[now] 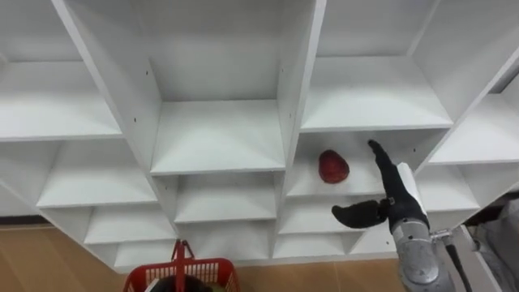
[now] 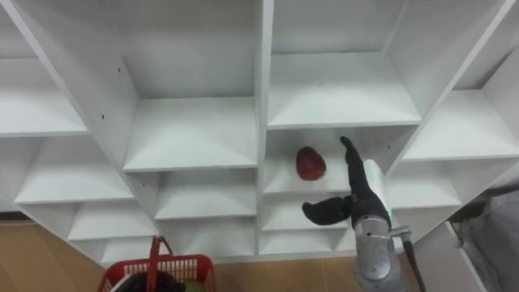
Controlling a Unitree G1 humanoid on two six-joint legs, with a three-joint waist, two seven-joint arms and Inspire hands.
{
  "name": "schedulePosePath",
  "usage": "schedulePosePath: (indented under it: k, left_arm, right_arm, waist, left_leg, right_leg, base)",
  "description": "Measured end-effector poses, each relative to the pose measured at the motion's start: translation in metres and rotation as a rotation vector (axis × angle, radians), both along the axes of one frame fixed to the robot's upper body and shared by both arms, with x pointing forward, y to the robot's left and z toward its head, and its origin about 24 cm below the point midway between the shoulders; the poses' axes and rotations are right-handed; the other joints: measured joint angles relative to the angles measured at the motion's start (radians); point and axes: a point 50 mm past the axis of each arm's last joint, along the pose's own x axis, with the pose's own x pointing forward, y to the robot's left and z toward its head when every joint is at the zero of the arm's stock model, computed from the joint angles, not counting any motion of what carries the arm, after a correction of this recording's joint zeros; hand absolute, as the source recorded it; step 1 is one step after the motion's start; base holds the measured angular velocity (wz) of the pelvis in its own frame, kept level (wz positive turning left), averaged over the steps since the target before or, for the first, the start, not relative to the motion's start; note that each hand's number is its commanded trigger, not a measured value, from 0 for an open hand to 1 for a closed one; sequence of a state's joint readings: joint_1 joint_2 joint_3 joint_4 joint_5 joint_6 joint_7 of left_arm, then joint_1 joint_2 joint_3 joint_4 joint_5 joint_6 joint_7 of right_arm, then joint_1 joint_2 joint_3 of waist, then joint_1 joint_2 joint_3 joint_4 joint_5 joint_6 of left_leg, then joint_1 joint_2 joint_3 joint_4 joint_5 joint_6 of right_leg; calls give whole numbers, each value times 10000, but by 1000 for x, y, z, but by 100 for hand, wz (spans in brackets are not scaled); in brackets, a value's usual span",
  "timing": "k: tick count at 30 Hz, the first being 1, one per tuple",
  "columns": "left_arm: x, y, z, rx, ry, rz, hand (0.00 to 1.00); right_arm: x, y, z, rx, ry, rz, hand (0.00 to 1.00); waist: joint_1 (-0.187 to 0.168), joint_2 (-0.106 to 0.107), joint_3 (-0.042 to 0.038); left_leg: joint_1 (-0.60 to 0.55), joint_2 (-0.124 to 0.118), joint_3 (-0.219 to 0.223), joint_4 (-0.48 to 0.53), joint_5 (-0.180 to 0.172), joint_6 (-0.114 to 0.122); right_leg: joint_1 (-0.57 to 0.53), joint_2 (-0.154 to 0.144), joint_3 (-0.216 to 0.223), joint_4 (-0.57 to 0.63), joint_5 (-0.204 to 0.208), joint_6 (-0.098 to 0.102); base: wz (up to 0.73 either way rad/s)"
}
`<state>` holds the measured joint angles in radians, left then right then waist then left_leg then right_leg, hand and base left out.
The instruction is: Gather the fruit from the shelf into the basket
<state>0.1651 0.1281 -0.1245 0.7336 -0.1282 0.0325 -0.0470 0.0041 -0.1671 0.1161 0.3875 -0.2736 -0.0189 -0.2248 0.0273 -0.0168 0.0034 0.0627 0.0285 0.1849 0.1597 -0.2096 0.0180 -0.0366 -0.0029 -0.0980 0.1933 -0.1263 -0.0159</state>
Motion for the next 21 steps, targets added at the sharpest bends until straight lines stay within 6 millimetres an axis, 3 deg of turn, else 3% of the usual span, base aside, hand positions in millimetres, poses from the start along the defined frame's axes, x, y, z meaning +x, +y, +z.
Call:
schedulePosePath:
  k: [5, 11, 21]
  left_arm:
    - [32, -7, 1, 187, -228, -374, 100]
    - [53, -14, 8, 220, -701, -787, 100]
    - [50, -16, 6, -8, -571, -906, 100]
  right_arm:
    - [41, 2, 7, -326, -384, -338, 0]
    - [55, 0, 8, 404, -397, -982, 0]
    - [61, -5, 15, 570, -752, -1446, 0]
  waist:
    - [53, -277, 156]
    - [359, -278, 166]
    - [551, -273, 173]
  left_leg:
    - [-871, 12, -120, 348, 53, 50]
    - [-1479, 37, -263, 615, 55, 54]
    - [-1882, 40, -355, 630, 59, 52]
  right_leg:
    - [-749, -162, -315, 283, 47, -38]
    - [-1207, -185, -446, 298, 119, -68]
    - [-1556, -210, -609, 317, 132, -89]
  base:
    - [11]
    - [8]
    - [3]
